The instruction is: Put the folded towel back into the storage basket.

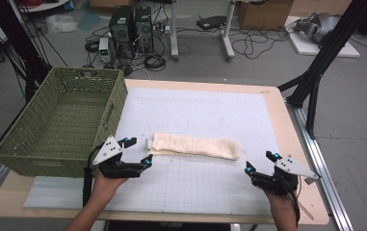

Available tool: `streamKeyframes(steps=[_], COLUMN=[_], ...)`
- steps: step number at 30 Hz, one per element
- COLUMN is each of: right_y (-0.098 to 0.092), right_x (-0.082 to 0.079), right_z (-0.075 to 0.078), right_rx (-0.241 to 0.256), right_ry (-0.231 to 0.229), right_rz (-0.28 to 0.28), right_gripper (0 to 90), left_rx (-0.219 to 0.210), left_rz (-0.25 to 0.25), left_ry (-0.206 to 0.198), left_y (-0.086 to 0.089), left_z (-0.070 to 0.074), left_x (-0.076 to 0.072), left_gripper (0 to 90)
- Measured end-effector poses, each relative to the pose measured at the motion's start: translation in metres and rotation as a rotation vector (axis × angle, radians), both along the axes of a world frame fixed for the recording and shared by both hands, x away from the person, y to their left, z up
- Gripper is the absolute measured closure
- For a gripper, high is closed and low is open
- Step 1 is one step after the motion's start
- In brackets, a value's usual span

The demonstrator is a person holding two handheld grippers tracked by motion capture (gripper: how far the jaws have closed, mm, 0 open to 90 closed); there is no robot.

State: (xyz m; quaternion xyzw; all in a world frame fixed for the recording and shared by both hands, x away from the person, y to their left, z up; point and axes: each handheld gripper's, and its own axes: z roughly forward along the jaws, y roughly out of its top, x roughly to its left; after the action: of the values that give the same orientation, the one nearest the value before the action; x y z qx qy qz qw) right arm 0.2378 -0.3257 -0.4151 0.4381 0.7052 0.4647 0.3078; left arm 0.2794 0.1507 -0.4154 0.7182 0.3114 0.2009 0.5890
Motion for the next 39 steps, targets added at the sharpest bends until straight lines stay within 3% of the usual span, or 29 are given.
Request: streamKeyframes(steps=[11,19,29,36,39], right_y=[-0.002,-0.001,-0.001,0.0,0.0], right_x=[0.0,-0.001,0.0,0.001,0.002], right_z=[0.0,0.0,-0.002,-0.002,-0.002], right_rx=[0.011,0.012,0.015,0.01,0.009], right_ry=[0.004,0.009,0.019,0.019,0.019], right_rz=[-0.008,-0.004,0.0,0.005,0.006], right_gripper=[16.9,16.9,16.9,16.9,16.9], left_rx=[0.015,0.014,0.067,0.109,0.132], left_rz=[-0.031,-0.046,-0.038,-0.041,-0.031], left_ry=[0.06,0.084,0.111,0.161,0.202], left_y=[-0.008,-0.014,-0.027,-0.038,-0.041], left_z=[0.001,0.017,0.025,0.023,0.016], left_x=[0.008,0.025,0.042,0.058,0.069], left_gripper=[14.9,14.9,15.2,18.5,18.8])
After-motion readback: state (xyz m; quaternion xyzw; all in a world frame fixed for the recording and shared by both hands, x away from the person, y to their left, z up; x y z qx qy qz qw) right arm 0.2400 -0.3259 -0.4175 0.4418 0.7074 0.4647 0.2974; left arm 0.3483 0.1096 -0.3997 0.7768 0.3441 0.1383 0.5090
